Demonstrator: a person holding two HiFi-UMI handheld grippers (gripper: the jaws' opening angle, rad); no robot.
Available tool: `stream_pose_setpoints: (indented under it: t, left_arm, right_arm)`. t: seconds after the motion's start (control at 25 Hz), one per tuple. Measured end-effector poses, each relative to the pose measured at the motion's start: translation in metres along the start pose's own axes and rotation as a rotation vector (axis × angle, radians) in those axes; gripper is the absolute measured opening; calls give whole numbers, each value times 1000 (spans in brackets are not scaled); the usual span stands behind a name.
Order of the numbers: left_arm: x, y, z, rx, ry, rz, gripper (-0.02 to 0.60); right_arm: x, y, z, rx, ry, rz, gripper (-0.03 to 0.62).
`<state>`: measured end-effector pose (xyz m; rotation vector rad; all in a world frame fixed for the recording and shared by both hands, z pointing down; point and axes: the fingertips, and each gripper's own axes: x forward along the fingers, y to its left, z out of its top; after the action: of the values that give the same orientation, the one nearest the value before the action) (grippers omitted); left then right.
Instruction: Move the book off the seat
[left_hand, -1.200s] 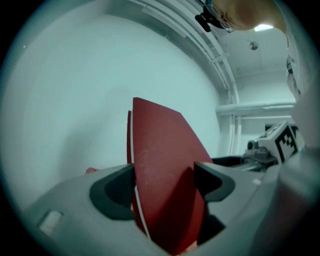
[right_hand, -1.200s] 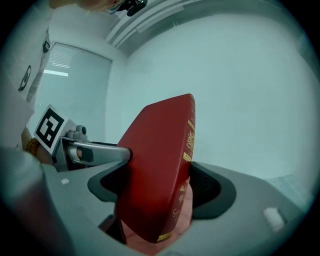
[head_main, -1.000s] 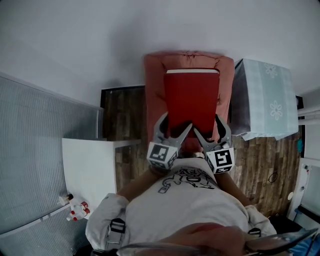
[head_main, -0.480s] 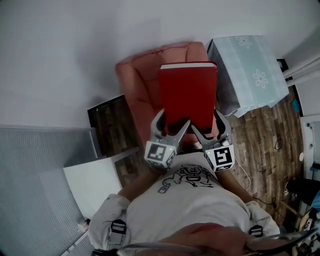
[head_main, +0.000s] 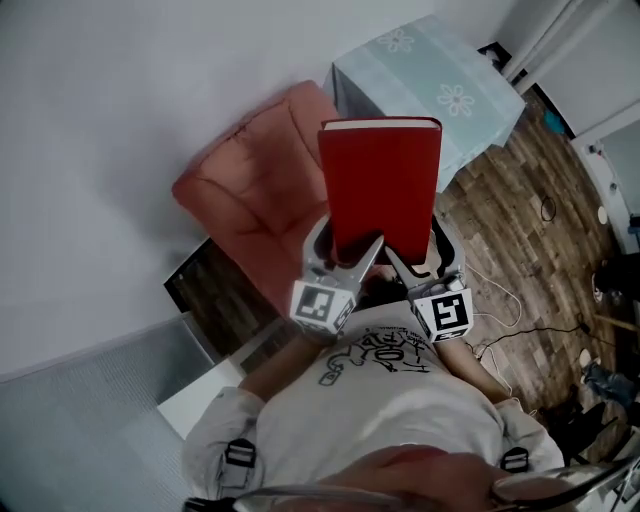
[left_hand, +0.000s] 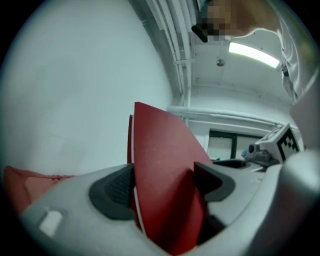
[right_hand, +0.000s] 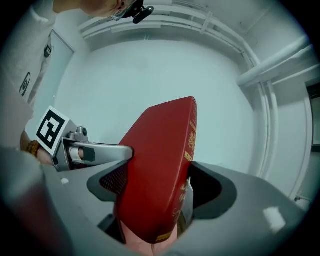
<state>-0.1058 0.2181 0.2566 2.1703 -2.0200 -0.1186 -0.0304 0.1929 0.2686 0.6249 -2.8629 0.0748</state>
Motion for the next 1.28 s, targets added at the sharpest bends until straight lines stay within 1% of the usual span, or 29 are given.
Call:
stream_pose_setpoints:
  t: [0.08,0.2,0.4,0.56,0.76,0.84,1.04,1.28]
  left_arm:
    - [19,-18,-6,4,7,-48,359]
    - [44,-44,-14,18,19,-105,359]
    - [75,-78,-13,36,14,-157,359]
    - [103,-119,-11,40,20,-203,359]
    - [137,-181,-15,49,24,-284,359]
    - [154,-206,-20,49,30,-318,359]
    - [194,-277,-35,45,51,-417,359]
    - [234,-358,-50,40,64,-541,359]
  right_arm:
    - [-13,-21,-8,12,18,-46,388]
    - [-30,-49,-14,39,-18,-96,393]
    - [-53,-87,-18,46,-13,-149,397]
    - [-84,-125,-13,47,-19,-200,397]
    - [-132,-172,-21,64,-58,-272,397]
    - [-152,-195,-25,68,-53,-309,397]
    - [-207,-248,-36,89,-93,-400,397]
    - [-271,-303,-57,114,-75,-504,397]
